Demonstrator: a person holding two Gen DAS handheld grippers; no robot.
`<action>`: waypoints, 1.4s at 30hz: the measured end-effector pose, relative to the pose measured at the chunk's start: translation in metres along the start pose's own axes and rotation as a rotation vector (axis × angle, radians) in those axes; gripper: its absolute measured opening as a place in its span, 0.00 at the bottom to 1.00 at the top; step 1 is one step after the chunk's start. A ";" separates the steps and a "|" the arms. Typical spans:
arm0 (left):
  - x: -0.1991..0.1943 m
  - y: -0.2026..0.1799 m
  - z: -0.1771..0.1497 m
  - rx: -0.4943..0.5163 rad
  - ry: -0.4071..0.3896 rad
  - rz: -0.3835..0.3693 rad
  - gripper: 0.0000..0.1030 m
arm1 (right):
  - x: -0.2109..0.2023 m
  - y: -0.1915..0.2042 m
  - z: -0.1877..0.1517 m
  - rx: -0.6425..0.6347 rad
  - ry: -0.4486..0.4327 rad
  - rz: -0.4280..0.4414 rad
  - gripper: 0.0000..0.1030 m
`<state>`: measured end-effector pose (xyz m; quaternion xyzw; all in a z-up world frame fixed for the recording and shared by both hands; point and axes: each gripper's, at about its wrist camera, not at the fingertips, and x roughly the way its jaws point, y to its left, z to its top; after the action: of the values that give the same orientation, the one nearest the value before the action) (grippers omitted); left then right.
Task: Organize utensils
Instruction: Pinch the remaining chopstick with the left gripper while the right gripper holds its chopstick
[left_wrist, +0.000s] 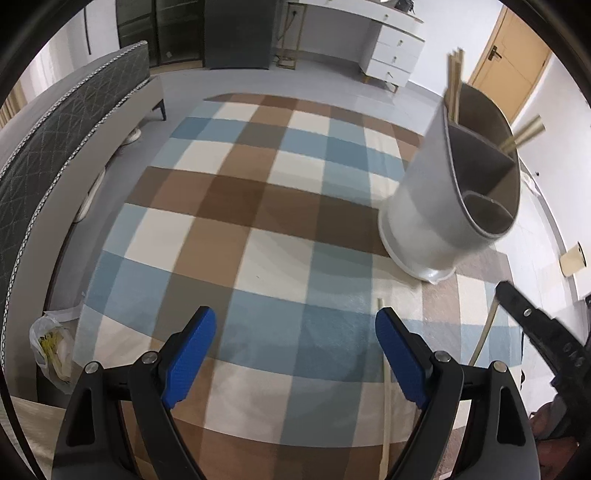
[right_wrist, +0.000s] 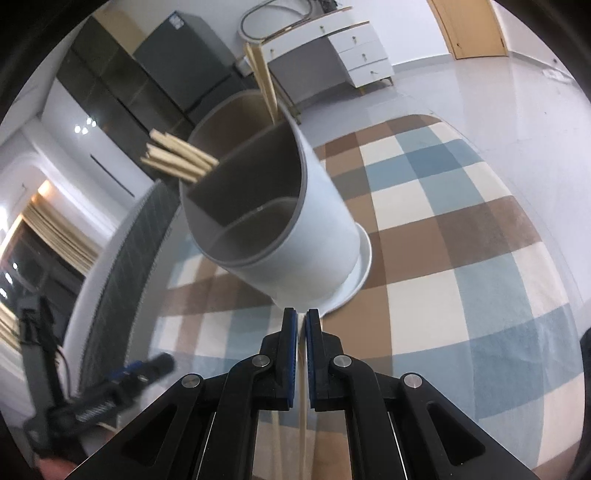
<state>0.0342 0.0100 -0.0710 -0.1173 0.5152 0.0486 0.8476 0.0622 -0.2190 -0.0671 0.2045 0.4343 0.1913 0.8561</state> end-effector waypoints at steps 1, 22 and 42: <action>0.003 -0.002 -0.001 -0.003 0.015 -0.014 0.82 | -0.003 0.000 0.001 0.012 -0.008 0.013 0.04; 0.042 -0.053 -0.010 0.065 0.146 -0.057 0.67 | -0.046 -0.027 0.011 0.122 -0.093 0.052 0.04; 0.069 -0.104 -0.007 0.213 0.228 -0.027 0.01 | -0.046 -0.036 0.014 0.153 -0.099 0.075 0.04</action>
<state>0.0817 -0.0948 -0.1200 -0.0382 0.6087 -0.0314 0.7918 0.0535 -0.2752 -0.0474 0.2946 0.3967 0.1794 0.8507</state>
